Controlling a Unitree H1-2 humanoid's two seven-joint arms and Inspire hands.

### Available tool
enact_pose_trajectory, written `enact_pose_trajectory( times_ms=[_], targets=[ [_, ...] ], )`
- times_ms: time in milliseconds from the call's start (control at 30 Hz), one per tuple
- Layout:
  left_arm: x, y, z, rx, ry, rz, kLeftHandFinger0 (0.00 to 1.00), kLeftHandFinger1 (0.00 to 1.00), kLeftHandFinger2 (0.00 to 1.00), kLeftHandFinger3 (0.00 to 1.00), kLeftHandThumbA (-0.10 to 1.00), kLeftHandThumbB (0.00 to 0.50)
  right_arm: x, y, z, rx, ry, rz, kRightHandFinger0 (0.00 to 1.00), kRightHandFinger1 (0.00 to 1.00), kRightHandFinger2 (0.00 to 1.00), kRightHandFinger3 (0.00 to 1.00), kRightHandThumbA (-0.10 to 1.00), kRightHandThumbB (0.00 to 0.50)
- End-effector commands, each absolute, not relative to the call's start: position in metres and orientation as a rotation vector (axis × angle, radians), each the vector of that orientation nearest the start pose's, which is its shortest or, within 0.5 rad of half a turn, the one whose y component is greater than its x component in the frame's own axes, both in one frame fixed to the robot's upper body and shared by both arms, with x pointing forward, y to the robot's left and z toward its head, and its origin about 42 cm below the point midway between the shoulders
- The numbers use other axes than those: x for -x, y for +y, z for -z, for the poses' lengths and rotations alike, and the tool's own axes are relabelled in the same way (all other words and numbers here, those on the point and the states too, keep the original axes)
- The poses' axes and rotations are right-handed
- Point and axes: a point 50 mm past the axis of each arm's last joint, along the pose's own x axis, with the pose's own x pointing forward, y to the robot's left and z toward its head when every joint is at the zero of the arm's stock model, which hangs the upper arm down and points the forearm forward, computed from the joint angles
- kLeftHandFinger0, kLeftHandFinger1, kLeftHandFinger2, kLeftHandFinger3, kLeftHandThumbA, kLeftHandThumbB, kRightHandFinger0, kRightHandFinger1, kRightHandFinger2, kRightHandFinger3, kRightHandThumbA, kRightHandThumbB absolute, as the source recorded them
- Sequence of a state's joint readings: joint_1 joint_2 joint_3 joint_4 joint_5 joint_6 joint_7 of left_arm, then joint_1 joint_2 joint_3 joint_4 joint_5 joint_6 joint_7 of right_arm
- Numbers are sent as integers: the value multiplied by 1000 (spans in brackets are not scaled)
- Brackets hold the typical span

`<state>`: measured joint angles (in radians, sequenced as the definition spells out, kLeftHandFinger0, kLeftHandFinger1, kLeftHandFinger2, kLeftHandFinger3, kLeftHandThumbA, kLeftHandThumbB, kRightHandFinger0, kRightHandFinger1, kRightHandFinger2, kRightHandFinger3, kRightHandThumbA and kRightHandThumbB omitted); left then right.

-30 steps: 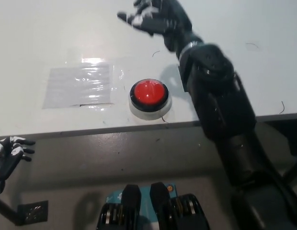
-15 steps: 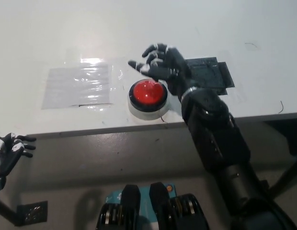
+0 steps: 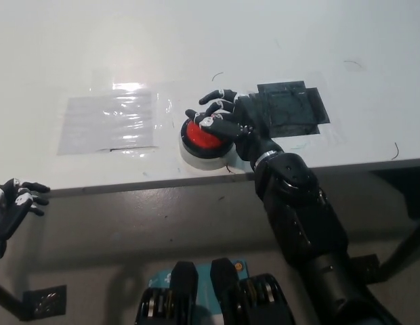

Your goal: The robot uses its right hand to make a fist and press the red button kept in the middle of the desk

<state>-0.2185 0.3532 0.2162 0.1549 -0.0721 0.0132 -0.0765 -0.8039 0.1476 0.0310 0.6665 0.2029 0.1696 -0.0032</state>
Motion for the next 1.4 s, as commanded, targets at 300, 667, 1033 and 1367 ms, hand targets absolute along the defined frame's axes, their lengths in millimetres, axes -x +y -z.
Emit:
enact_pose_trajectory(
  times_ms=[300,667,1033,1367],
  targets=[
    [-359,383,-185,-274,-161,-128,474,509,581,628,519,3,-477,-42,-169,-259,293,-351,0,0,260,405,776,44],
    [-354,385,-183,-271,-145,-137,408,440,500,547,512,19,-493,-42,-213,-255,184,-379,0,0,282,374,745,59],
    [-345,389,-176,-289,-122,-132,452,474,543,578,498,3,-509,-38,-350,-232,-72,-443,0,0,281,371,812,88],
    [-341,389,-174,-282,-116,-132,497,514,581,591,520,5,-504,-73,-407,-301,-180,-400,0,0,285,447,826,141]
  ],
)
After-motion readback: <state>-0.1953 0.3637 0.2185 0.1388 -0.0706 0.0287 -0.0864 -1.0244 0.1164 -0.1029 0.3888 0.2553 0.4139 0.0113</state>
